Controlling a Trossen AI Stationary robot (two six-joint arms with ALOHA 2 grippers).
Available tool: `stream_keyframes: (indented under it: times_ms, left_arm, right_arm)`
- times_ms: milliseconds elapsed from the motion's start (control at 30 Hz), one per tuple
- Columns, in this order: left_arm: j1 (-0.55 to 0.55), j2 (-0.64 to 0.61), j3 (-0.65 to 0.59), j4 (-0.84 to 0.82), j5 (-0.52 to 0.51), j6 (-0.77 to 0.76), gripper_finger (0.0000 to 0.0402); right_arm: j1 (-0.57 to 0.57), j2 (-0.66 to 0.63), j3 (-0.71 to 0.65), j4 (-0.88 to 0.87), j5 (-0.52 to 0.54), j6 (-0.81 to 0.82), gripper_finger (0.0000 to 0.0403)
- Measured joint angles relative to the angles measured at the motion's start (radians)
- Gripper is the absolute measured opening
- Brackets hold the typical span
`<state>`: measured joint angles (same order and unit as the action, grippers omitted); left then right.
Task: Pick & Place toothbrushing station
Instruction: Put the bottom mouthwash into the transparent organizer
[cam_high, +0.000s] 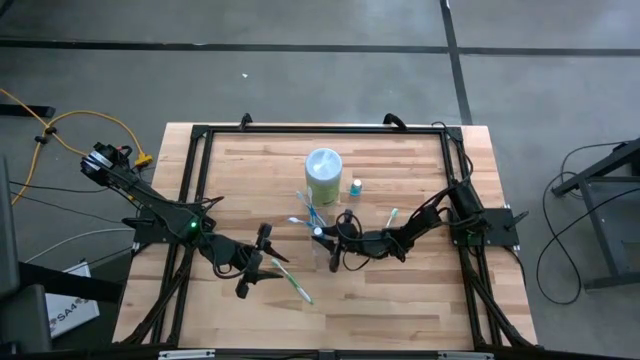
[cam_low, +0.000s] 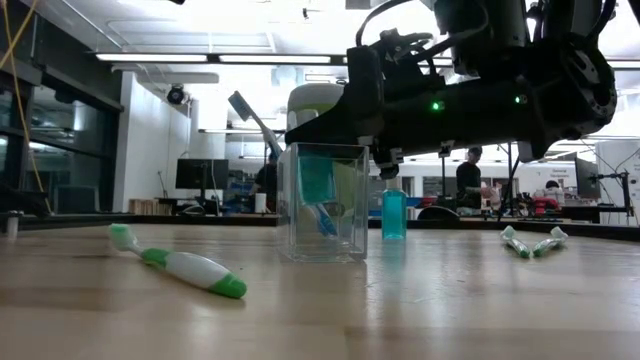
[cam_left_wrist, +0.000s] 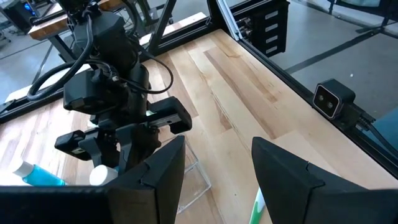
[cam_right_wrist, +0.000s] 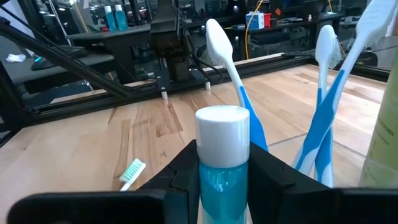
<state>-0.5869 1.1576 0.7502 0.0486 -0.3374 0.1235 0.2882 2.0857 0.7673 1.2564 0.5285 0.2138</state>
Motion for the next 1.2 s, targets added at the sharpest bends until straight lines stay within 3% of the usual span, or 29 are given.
stream_keyframes:
  times_ms: [567,1200]
  left_arm:
    - [0.0,0.0,0.0,0.0,0.0,0.0,0.0179]
    - [0.0,0.0,0.0,0.0,0.0,0.0,0.0179]
  right_arm:
    - [0.002,-0.002,0.0,-0.002,-0.006,0.097,0.0095]
    - [0.0,-0.003,0.001,-0.011,-0.032,0.097,0.0091]
